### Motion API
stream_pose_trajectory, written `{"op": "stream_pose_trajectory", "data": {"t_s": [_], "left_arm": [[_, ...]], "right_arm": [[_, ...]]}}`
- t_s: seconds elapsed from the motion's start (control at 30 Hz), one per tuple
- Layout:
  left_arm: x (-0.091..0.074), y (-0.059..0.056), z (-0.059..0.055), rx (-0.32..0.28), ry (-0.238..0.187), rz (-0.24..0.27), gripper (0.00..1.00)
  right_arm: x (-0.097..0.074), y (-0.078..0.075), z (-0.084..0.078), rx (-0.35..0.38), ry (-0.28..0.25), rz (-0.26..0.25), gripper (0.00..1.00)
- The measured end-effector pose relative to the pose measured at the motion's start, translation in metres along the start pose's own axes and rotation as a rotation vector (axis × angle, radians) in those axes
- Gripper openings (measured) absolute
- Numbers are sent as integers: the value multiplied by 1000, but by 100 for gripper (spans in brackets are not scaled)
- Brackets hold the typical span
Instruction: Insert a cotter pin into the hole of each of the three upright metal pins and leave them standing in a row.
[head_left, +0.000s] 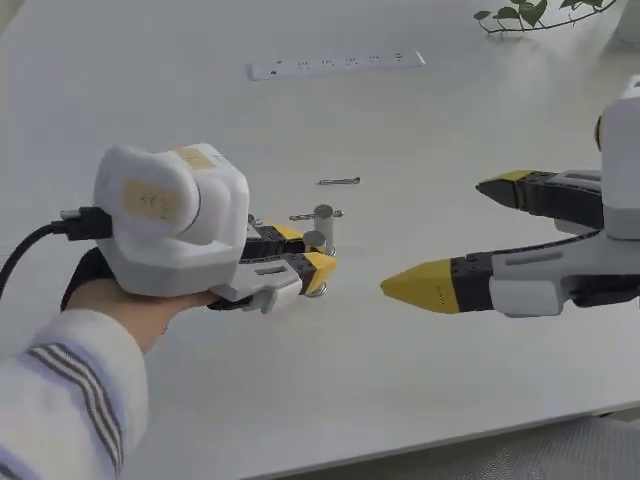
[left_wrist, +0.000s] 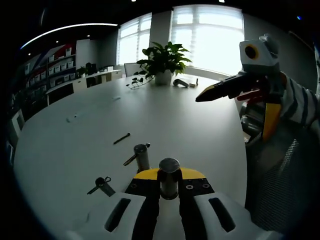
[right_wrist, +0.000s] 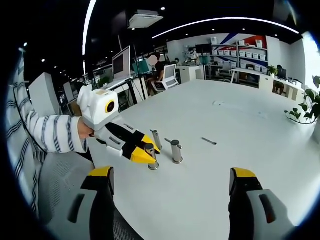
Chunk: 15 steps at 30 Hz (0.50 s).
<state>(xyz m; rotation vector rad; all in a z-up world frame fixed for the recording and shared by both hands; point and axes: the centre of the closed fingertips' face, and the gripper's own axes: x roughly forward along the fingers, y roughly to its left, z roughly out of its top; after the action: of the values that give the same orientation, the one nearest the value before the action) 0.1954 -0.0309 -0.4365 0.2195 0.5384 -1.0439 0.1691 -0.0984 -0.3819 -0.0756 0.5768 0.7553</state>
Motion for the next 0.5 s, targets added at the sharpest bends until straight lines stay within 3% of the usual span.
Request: {"op": "stream_pose_trajectory", "data": {"t_s": [0.17, 0.4, 0.5], "left_arm": [[4, 4, -7, -16, 15, 26, 9], [9, 3, -13, -46, 22, 26, 9], [11, 2, -14, -14, 31, 38, 9]], "right_arm": [[-1, -6, -3, 5, 7, -30, 96], [-3, -10, -10, 24, 23, -38, 95], [-2, -9, -10, 27, 23, -37, 95]]}}
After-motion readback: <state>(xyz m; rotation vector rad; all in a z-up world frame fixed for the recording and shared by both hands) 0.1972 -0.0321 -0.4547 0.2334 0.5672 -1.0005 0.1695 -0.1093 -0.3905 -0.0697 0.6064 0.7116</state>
